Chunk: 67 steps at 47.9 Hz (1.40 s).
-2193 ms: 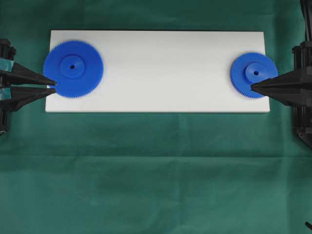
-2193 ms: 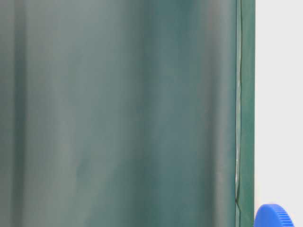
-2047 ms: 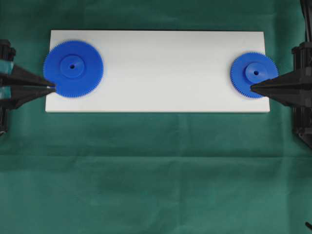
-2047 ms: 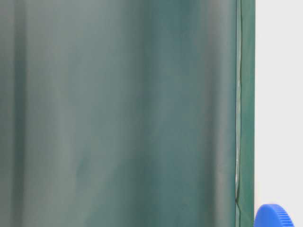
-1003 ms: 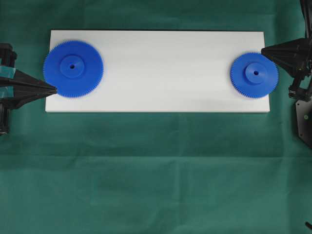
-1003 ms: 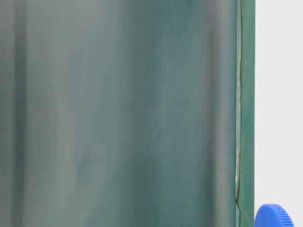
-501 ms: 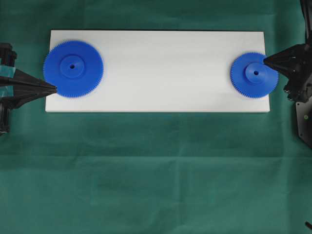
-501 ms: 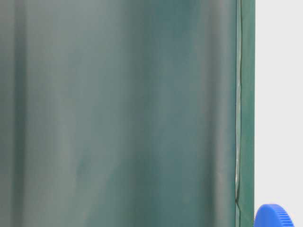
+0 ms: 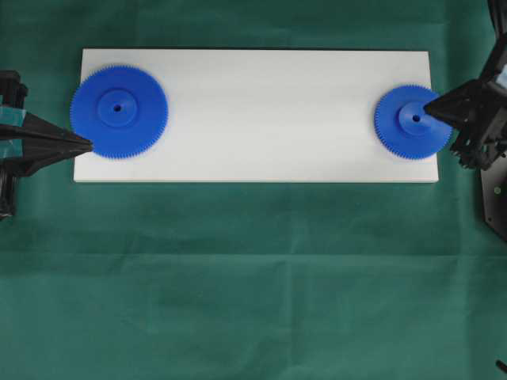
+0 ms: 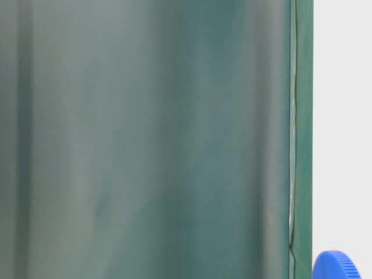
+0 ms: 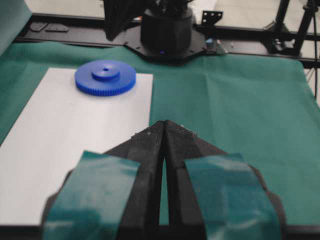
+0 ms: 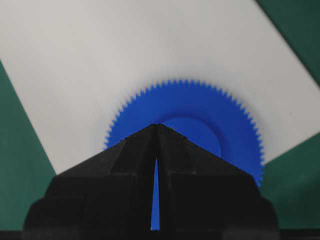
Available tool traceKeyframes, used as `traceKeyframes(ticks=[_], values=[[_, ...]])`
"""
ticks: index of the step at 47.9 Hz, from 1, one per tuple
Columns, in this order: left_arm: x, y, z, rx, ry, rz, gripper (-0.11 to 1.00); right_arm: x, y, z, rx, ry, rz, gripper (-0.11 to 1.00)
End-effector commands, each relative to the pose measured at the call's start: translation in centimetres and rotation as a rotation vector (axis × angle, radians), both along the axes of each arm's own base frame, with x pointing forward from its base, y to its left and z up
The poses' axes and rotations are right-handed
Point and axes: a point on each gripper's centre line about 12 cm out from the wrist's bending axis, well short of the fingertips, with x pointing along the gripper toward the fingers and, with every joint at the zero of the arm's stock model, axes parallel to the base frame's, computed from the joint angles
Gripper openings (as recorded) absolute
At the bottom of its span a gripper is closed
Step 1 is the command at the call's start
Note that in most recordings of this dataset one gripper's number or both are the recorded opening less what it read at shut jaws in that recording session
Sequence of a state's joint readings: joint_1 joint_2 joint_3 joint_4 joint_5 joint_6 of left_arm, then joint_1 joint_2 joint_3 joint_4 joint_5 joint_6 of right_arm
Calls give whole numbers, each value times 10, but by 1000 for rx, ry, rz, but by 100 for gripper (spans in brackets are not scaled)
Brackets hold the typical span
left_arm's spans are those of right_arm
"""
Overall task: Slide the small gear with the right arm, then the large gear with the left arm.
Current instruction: 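Move the right gripper down onto the small blue gear's hub, then press the right gripper tip onto the small gear's center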
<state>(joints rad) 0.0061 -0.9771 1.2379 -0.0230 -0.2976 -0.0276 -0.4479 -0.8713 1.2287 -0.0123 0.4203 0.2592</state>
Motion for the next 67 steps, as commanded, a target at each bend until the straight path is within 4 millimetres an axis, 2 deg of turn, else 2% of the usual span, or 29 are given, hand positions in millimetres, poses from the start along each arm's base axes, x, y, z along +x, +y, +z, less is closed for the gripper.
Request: traceKeyframes(ticks=[1,13,25,67], values=[[1,1,4,0,-14,4,0,5,-2,-4,17,24,-3,50],[1,1,2,0,-9,5,0,14,-8,-24,52,96,-8,50],[0,1,-3,-1,2,4,0,14,-15,-42,91,174,-45,50],[-1,1,-6,-1,3,5,0,11,-15,-53,81,167,-46,50]])
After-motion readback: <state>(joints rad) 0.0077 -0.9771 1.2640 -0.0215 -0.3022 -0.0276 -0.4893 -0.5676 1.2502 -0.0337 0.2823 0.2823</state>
